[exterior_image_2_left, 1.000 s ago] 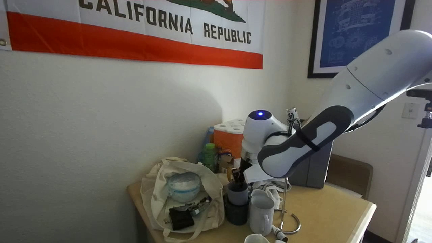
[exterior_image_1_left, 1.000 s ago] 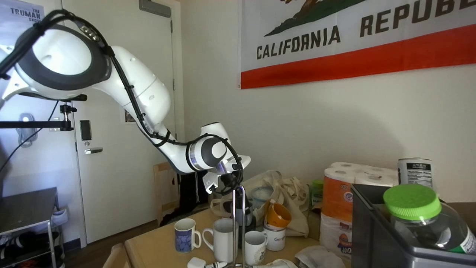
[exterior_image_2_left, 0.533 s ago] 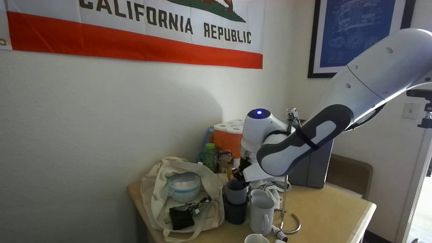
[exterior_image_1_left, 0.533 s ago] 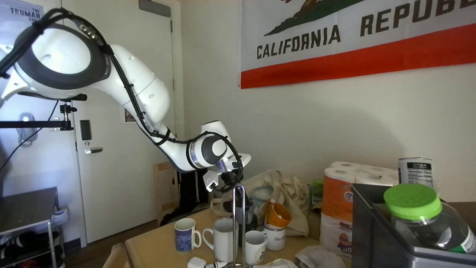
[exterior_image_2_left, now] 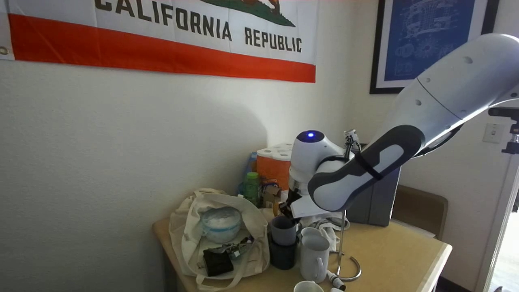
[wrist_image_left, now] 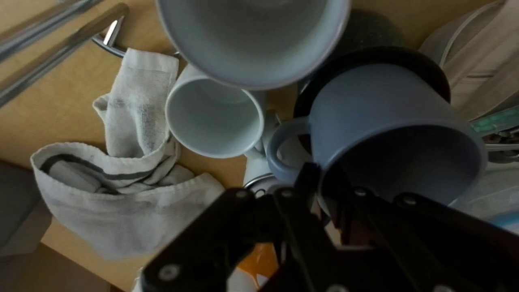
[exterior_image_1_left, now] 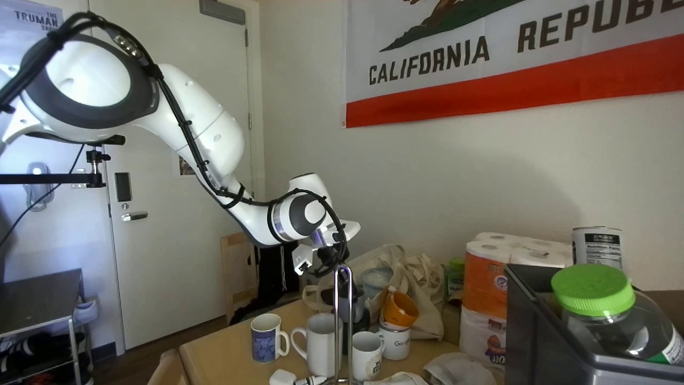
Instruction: Take the gray cup from the black cup and put it on the table
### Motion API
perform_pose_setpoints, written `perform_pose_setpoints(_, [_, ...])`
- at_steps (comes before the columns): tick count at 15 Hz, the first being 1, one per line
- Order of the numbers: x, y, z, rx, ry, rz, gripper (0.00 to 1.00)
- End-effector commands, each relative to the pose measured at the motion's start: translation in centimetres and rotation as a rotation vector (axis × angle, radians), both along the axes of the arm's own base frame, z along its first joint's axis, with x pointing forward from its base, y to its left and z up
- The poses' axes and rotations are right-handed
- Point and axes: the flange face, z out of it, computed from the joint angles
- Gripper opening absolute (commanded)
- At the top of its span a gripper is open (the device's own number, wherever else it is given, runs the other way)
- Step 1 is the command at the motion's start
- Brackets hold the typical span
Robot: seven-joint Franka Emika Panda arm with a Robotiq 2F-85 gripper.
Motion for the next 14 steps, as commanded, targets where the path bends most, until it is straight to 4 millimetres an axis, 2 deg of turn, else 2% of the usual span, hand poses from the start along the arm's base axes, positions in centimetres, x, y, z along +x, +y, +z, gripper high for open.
perform_pose_setpoints(1, [0.2, 0.0, 2.7, -0.003, -0.019, -0.062, 0.03])
perform_pose_setpoints(7, [0.7, 0.1, 5.4, 0.006, -0.050, -0.106, 0.03])
perform_pose_setpoints(14, [0.5, 0.5, 4.9, 0.007, -0.036, -0.133, 0.03])
